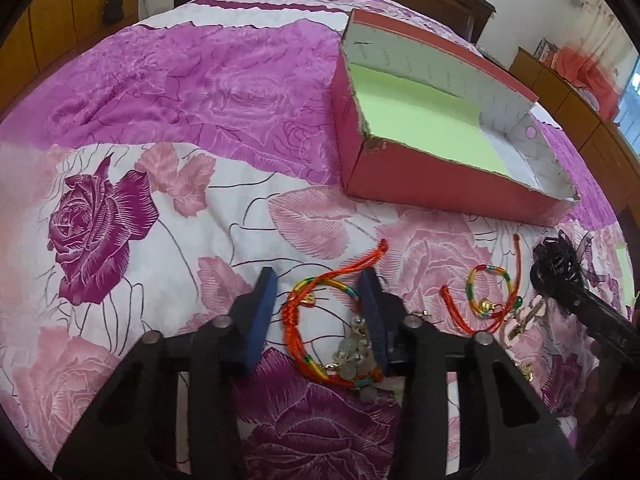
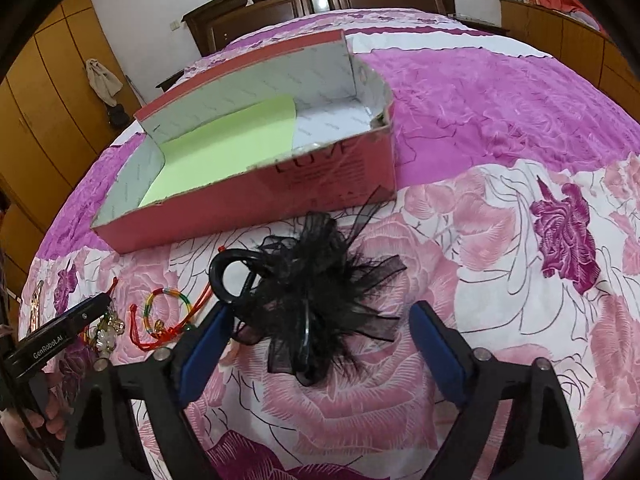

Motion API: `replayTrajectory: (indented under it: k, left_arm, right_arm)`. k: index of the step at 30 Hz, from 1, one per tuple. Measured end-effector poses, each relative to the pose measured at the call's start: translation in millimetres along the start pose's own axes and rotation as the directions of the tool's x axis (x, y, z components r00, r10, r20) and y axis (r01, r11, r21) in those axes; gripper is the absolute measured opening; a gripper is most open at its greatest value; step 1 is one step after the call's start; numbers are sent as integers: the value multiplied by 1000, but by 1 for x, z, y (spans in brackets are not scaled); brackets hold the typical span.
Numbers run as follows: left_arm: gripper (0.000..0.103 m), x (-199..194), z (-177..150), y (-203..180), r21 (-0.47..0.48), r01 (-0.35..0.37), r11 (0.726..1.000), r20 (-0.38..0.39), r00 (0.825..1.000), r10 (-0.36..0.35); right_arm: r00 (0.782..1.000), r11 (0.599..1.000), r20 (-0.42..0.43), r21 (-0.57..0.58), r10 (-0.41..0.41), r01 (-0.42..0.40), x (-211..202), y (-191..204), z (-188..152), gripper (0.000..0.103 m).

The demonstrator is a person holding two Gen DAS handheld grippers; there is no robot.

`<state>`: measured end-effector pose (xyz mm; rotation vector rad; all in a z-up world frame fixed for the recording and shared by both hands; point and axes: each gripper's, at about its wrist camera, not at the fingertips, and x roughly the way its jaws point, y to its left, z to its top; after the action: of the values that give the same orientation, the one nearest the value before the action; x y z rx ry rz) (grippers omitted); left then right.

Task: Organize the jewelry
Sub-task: 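Grasp the red rainbow string bracelet with the left tool while the right tool grasps the black mesh fascinator, then carry the bracelet with the left tool while the right tool carries the fascinator into the pink box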

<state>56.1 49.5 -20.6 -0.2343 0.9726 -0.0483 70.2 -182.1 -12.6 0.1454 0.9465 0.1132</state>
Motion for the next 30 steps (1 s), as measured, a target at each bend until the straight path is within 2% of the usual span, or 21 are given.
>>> replayTrajectory:
  k: [1,3,5,6,10,12,19,30]
  left_arm:
    - [25,0,0,0,1,5,1000,0,1000,-5]
    - [19,-1,-1,0,3,14,1000,2,1000,-14]
    - [4,-1,-1,1,-1,25,1000,0,1000,-25]
    - [1,-1,-1,2,-4,32,999,-1,1000,-32]
    - [1,-4,0,2,-9,63,998,4,998,-63]
    - [1,-9,0,1,-6,80,997,13,997,-80]
    - [0,-33,1,-4,12,112,994,65,991,-113]
    - [0,-69,14,-19,65,144,987,153,976,-152]
  right_arm:
    - [1000,1000,-6,-2,-6,6,1,0,0,79]
    - [1000,1000,-8,0,-2,2,2,0,0,75]
    - [1000,1000,0,5,8,-8,1,0,0,69]
    - [1000,1000,1,8,11,-11,0,-1,1,65]
    - [1000,1000,11,20,20,-21,-4,-4,1,53]
    - [1000,999,19,25,25,-25,-6,-6,1,51]
    - [996,998,71,35,52,-55,-25,-10,1,49]
    - [989,998,132,-11,61,-60,-57,-1,-1,49]
